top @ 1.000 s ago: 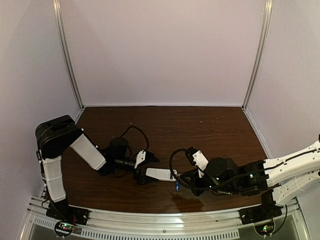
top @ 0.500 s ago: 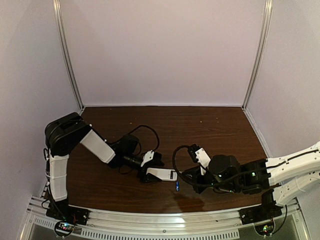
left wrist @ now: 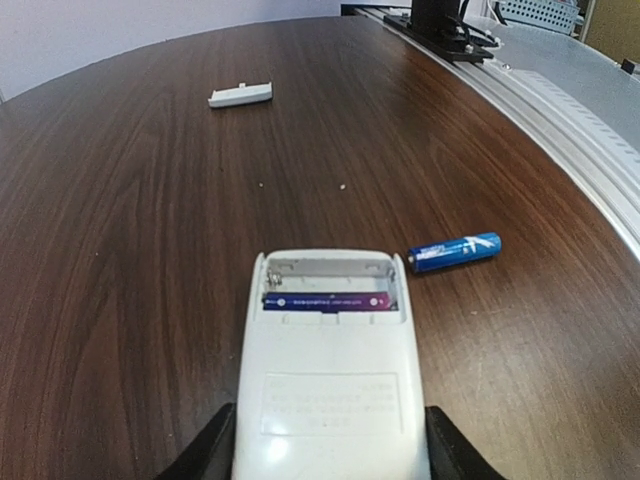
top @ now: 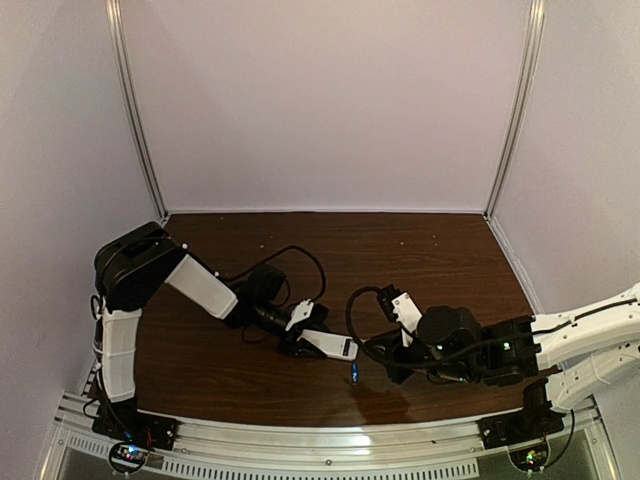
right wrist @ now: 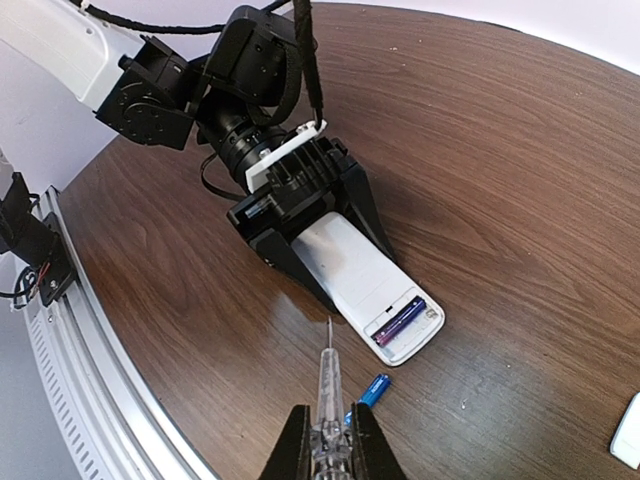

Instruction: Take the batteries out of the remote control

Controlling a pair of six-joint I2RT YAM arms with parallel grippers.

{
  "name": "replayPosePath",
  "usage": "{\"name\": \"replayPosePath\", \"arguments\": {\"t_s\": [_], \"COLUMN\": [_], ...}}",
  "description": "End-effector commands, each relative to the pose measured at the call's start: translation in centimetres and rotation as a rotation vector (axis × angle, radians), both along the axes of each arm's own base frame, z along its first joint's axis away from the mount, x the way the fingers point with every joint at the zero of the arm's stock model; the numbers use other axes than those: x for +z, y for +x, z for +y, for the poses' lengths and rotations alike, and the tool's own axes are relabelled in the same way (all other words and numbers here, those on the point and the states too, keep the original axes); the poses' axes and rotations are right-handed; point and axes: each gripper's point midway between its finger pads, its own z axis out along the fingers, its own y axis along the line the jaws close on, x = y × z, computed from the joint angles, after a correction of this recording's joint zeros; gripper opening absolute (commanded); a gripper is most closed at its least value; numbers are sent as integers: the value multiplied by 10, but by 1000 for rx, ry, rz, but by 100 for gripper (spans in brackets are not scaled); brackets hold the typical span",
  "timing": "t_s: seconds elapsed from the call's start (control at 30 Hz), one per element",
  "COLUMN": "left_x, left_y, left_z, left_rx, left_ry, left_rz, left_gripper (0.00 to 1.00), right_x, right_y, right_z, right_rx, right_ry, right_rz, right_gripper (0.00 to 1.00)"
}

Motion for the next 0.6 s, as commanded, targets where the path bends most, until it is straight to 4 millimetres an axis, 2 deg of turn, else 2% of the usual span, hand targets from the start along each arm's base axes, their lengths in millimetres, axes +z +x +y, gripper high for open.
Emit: {"name": "replayPosePath", "arguments": {"t_s": [0.0,0.23,0.43,0.57], "left_x": [-9,18,35,53], "left_y": [-8,-5,2,-3], "left_z": [11,12,3,-2], "left_rx": [13,104,218,244], "left_ry": [29,-25,-44,-103], "left_rz": [37,-95,-241,-314], "left_gripper": [35,21,9,7], "right_x": [0,-1,6,11], "right_y": [4,7,11,11], "right_z": [-6,-8,-10,-9], "right_rx": [-23,-53,-72,-62], "right_ry": [-3,5,19,21], "right_rz": [0,4,-12,-17], "right_gripper": [0,0,0,0]}}
